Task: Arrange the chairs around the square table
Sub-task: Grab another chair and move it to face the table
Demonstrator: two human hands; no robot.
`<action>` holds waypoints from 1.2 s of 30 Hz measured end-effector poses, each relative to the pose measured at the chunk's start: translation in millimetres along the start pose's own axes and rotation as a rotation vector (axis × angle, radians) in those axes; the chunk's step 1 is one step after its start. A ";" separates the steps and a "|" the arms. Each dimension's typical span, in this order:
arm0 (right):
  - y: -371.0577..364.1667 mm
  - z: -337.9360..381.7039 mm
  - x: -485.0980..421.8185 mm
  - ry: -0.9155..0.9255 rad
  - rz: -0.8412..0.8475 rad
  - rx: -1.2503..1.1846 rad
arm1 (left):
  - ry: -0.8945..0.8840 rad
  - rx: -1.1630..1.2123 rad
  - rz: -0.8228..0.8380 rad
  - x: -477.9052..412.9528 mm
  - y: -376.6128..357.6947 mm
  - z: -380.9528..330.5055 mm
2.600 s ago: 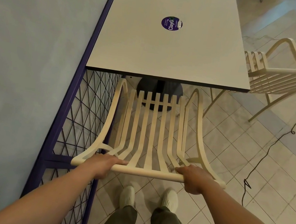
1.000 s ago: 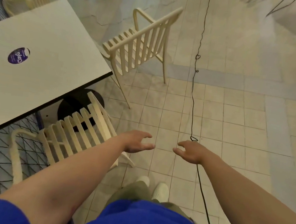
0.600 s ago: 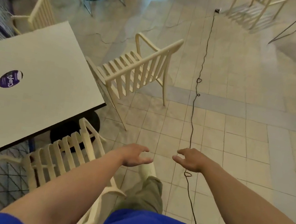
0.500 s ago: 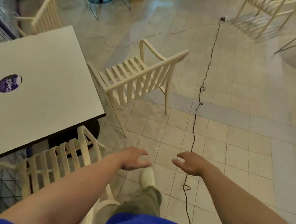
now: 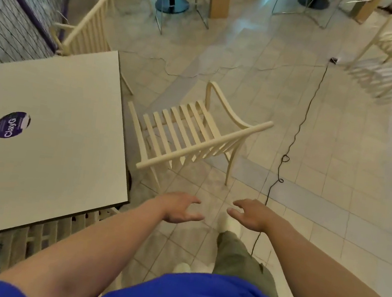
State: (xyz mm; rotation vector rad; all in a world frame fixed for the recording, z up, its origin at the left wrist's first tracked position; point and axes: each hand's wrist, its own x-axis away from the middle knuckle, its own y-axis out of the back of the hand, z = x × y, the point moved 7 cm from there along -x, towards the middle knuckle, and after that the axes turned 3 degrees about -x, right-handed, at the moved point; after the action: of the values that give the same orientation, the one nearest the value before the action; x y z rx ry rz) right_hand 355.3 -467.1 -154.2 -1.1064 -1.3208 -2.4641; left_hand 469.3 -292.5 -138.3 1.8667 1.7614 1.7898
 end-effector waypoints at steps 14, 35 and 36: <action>131.9 -55.4 -139.0 0.210 0.210 0.130 | 0.256 0.237 -0.033 -113.1 83.0 -25.2; 181.8 -8.2 -252.2 0.403 0.222 0.581 | 0.482 0.202 -0.029 -135.3 90.7 115.2; 181.9 -7.4 -252.4 0.403 0.213 0.589 | 0.479 0.213 -0.009 -135.9 89.6 114.6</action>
State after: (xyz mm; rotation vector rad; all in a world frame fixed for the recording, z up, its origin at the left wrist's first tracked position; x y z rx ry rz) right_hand 611.9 -636.5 -201.9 -0.5395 -1.5413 -1.8241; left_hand 646.9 -344.6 -211.3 1.5726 2.1776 2.2729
